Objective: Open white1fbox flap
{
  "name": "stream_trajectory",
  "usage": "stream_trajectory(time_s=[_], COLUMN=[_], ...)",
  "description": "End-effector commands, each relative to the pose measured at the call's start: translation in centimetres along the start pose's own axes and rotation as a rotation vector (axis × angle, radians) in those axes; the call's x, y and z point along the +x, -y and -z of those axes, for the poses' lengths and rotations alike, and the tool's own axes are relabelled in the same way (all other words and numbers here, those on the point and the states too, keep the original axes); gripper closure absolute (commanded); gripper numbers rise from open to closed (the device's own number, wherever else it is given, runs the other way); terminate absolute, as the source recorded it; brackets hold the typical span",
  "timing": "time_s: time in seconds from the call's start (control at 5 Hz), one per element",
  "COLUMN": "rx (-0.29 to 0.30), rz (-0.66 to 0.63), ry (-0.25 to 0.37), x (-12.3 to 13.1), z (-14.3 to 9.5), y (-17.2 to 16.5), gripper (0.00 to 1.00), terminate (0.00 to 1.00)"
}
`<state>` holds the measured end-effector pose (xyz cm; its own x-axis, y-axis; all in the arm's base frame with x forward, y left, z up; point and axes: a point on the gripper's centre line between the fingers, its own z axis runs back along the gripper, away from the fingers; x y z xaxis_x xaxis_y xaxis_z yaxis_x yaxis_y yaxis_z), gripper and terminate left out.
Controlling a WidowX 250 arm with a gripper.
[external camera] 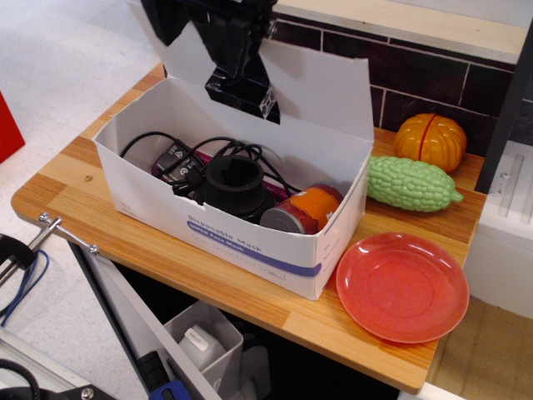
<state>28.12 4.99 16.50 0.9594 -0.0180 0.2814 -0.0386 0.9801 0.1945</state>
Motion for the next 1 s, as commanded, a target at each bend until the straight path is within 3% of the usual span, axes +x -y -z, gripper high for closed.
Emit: stream_trajectory(time_s=[0.0,0.4,0.6,0.8], rx=[0.006,0.024,-0.033,0.013], rz=[0.024,0.034,-0.077,-0.1], ry=[0.109,0.158,0.075,0.069], x=[4.3,7.1,7.4,6.7], z=[0.3,1.5,2.5,2.0], y=[-1.2,-1.3,-1.2,-0.6], gripper=[0.0,0.0,0.0,0.0], terminate=[0.0,0.0,0.0,0.0])
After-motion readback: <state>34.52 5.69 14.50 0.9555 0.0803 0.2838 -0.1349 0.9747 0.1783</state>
